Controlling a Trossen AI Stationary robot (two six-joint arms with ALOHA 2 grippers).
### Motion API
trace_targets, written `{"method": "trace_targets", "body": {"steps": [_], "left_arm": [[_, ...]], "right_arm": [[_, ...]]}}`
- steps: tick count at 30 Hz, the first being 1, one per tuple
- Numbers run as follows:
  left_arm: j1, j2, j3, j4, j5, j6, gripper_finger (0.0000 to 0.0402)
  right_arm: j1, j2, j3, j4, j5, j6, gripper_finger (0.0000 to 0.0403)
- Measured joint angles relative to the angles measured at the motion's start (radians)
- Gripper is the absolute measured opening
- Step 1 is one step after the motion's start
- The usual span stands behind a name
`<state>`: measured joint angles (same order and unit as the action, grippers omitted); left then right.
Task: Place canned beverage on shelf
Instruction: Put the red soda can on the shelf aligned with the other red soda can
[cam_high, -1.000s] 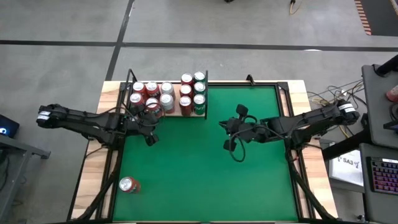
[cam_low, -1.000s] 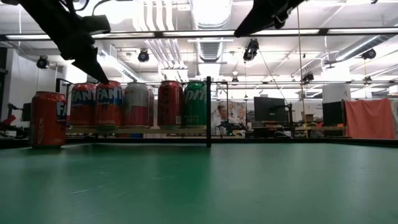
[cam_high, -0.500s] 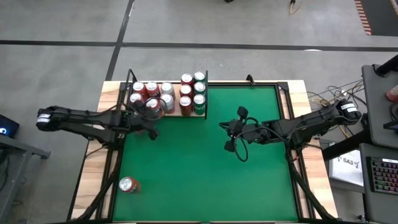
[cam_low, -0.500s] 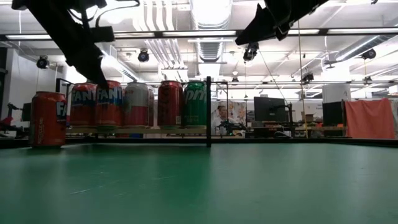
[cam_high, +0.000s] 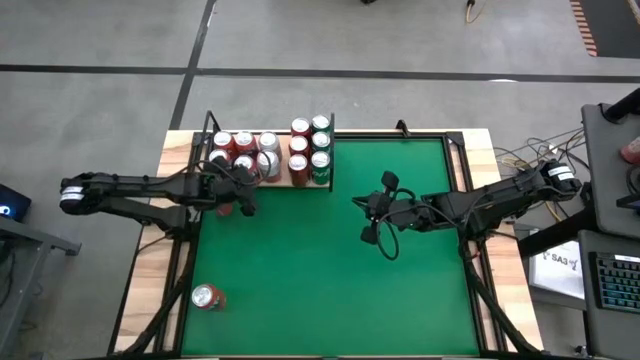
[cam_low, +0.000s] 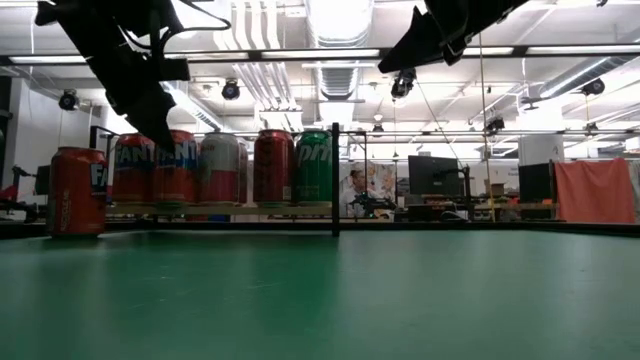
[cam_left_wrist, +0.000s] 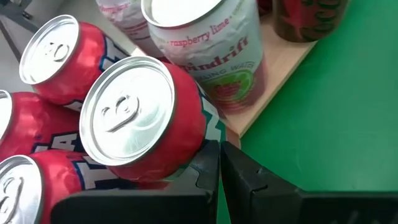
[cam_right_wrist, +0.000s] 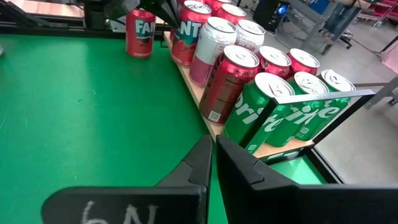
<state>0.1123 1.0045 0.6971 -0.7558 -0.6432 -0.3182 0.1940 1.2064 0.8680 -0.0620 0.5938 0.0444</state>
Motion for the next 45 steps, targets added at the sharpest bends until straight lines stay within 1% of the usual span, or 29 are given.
{"method": "trace_targets", "body": {"steps": [7,11,16,18,20,22,25,28,31,34,37,39,41,42,45], "left_arm": [[0.01,0.002,0.0,0.0,-0.005,0.004,0.0],[0.01,0.003,0.0,0.0,-0.054,0.004,0.0],[0.01,-0.003,0.025,-0.002,-0.028,0.007,0.0],[0.01,-0.004,0.055,-0.003,0.022,0.033,0.0],[0.009,-0.004,0.098,0.001,0.1,0.081,0.0],[0.008,-0.005,0.148,0.005,0.152,0.146,0.0],[0.011,-0.006,0.227,0.004,0.162,0.268,0.0],[0.036,-0.006,0.304,-0.007,0.164,0.369,0.0],[0.079,-0.006,0.374,-0.028,0.163,0.424,0.0],[0.133,-0.004,0.437,-0.061,0.163,0.443,0.0],[0.186,0.008,0.497,-0.133,0.163,0.406,0.0],[0.217,0.021,0.521,-0.187,0.163,0.366,0.0],[0.245,0.036,0.527,-0.254,0.167,0.346,0.0],[0.258,0.044,0.524,-0.289,0.185,0.34,0.0],[0.282,0.074,0.492,-0.318,0.241,0.313,0.0]], "right_arm": [[0.0,0.0,0.0,0.0,0.0,0.0,0.0013],[0.0,0.0,0.0,0.0,0.0,0.001,0.0013],[0.0,0.0,0.0,0.0,0.0,0.018,0.0013],[0.0,0.0,0.0,0.0,0.0,0.021,0.0013],[-0.001,0.0,0.0,0.001,0.0,0.02,0.0013],[-0.005,0.001,0.0,0.021,0.0,0.01,0.0013],[-0.008,0.0,0.0,0.073,-0.004,-0.019,0.0013],[-0.01,0.0,0.0,0.131,-0.023,-0.046,0.0013],[-0.01,0.0,0.0,0.178,-0.025,-0.055,0.0013],[-0.01,-0.002,0.018,0.177,-0.026,-0.018,0.0013],[-0.01,-0.009,0.067,0.136,-0.026,0.026,0.0013],[-0.01,-0.01,0.117,0.05,-0.026,0.072,0.0013],[-0.01,-0.007,0.166,-0.06,-0.026,0.111,0.0013],[-0.01,-0.006,0.186,-0.1,-0.026,0.126,0.0013],[-0.01,-0.005,0.217,-0.143,-0.026,0.138,0.0013]]}}
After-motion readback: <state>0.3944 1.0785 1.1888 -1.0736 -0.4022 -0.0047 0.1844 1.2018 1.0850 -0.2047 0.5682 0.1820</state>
